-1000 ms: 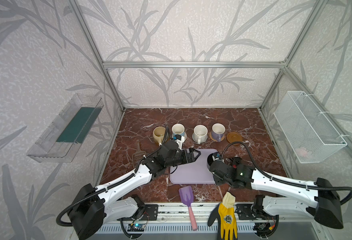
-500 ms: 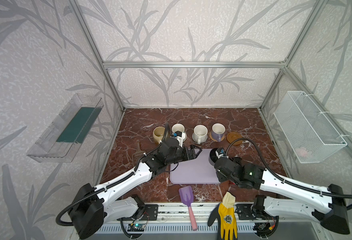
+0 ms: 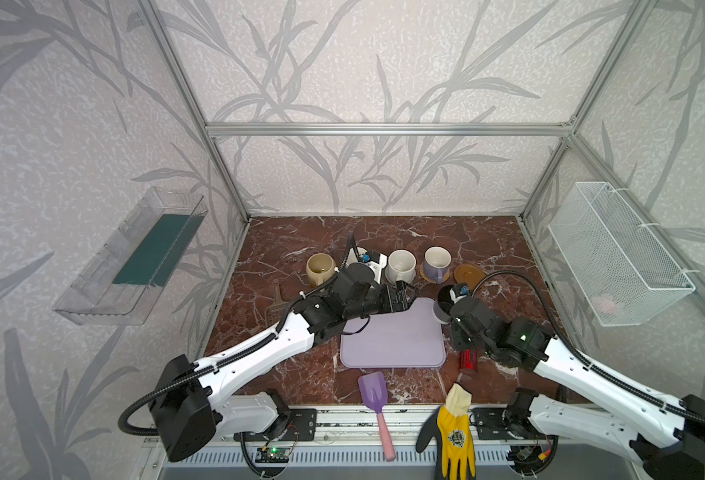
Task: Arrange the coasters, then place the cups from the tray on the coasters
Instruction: 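Lift black mug with right gripper and carry toward wooden coaster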
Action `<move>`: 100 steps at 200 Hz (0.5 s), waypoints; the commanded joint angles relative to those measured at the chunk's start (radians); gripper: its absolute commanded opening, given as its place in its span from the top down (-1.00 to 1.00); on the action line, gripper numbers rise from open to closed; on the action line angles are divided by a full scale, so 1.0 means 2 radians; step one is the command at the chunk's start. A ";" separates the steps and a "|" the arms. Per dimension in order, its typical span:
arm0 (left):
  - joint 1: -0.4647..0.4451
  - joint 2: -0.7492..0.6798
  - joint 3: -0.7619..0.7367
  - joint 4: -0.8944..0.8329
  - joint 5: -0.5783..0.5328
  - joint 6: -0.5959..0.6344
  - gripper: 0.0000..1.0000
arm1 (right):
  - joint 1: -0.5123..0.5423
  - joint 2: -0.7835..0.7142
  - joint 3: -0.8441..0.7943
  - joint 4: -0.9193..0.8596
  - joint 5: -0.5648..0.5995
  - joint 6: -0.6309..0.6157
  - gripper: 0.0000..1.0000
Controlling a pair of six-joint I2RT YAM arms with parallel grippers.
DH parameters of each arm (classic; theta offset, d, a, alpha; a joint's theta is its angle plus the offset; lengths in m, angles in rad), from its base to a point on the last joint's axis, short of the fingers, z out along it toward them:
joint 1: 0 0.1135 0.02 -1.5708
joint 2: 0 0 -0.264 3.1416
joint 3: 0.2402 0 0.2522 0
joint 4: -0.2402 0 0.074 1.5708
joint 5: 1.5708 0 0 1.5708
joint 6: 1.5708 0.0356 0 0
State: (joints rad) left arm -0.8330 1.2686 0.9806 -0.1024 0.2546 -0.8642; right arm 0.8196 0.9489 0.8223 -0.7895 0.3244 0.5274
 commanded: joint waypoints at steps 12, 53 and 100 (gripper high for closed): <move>-0.010 0.025 0.043 -0.022 -0.021 0.017 -0.95 | -0.065 -0.022 0.024 0.022 -0.030 -0.042 1.00; -0.021 0.058 0.090 -0.032 -0.037 0.025 -0.96 | -0.153 -0.009 0.034 0.043 -0.078 -0.082 1.00; -0.026 0.097 0.141 -0.050 -0.066 0.029 -0.98 | -0.238 0.049 0.062 0.077 -0.134 -0.113 1.00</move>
State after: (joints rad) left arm -0.8764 1.4384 1.2049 -0.1650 0.1883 -0.8234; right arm 0.3962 1.0142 0.8768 -0.7536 0.1139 0.3576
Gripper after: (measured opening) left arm 0.983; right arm 0.168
